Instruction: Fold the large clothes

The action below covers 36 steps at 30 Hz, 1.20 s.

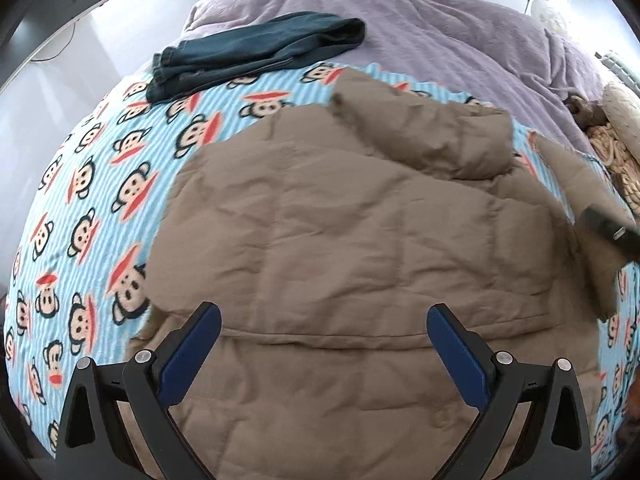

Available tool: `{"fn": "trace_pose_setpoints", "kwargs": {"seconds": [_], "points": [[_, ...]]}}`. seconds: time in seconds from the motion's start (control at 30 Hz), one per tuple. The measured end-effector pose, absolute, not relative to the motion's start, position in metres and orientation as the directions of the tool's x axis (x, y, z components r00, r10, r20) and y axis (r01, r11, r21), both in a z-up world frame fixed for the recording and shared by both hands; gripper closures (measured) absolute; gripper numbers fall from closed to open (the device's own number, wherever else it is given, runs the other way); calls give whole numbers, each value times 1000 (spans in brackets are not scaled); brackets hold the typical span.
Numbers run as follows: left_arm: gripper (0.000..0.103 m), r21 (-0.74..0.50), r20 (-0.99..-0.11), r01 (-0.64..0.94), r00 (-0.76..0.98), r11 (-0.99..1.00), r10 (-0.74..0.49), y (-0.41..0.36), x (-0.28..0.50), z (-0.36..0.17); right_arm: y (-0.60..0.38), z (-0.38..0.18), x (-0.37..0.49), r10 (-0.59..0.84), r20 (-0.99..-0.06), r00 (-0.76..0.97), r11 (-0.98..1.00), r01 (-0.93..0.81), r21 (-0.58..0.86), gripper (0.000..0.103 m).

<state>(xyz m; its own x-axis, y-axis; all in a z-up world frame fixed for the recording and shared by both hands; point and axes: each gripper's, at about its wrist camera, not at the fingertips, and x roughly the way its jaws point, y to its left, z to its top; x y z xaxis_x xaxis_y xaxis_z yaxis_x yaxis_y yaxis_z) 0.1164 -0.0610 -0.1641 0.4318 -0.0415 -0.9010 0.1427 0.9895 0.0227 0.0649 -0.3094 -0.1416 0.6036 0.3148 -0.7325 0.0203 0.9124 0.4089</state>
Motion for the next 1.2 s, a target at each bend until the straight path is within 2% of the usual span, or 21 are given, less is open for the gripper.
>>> {"fn": "trace_pose_setpoints", "kwargs": {"seconds": [0.13, 0.3, 0.33, 0.4, 0.43, 0.47, 0.5, 0.6, 0.8, 0.83, 0.87, 0.9, 1.0, 1.1, 1.2], "points": [[0, 26, -906, 145, 422, 989, -38, -47, 122, -176, -257, -187, 78, 278, -819, 502, 948, -8, 317, 95], [0, -5, -914, 143, 401, 990, -62, -40, 129, -188, -250, -220, 75, 228, -877, 422, 964, 29, 264, 94], [0, -12, -914, 143, 399, 990, -69, -41, 130, -189, -253, -222, 74, 228, -881, 414, 962, 43, 269, 91], [0, -21, -914, 149, 397, 989, -80, -42, 132, -189, -260, -217, 70, 240, -886, 397, 956, 64, 288, 71], [0, -25, -914, 153, 398, 988, -85, -43, 133, -188, -260, -217, 70, 240, -886, 397, 956, 64, 288, 50], [0, -31, -912, 160, 400, 987, -94, -44, 135, -186, -261, -213, 68, 253, -883, 394, 951, 67, 302, 38], [0, -37, -909, 167, 404, 985, -103, -44, 136, -185, -265, -207, 64, 267, -877, 398, 944, 76, 322, 37], [0, -61, -904, 185, 406, 981, -133, -43, 143, -182, -276, -192, 53, 279, -861, 425, 924, 126, 362, 37], [0, -153, -897, 159, 391, 975, -205, -31, 159, -183, -348, -196, 38, 293, -814, 501, 754, 402, 519, 37], [0, -171, -894, 155, 391, 973, -219, -28, 161, -182, -355, -199, 40, 292, -811, 507, 729, 431, 532, 50], [0, -193, -889, 150, 391, 970, -237, -25, 163, -181, -361, -200, 43, 283, -809, 515, 716, 448, 535, 81], [0, -220, -883, 144, 390, 965, -260, -21, 166, -180, -360, -199, 49, 260, -817, 515, 735, 443, 513, 91], [0, -286, -868, 127, 386, 950, -313, -7, 170, -176, -338, -187, 64, 235, -812, 534, 810, 355, 467, 93], [0, -257, -871, 121, 400, 959, -284, 2, 172, -173, -312, -177, 73, 260, -804, 535, 857, 255, 447, 93], [0, -230, -878, 120, 402, 966, -259, 9, 173, -175, -306, -188, 79, 292, -815, 500, 840, 274, 468, 83]]}}
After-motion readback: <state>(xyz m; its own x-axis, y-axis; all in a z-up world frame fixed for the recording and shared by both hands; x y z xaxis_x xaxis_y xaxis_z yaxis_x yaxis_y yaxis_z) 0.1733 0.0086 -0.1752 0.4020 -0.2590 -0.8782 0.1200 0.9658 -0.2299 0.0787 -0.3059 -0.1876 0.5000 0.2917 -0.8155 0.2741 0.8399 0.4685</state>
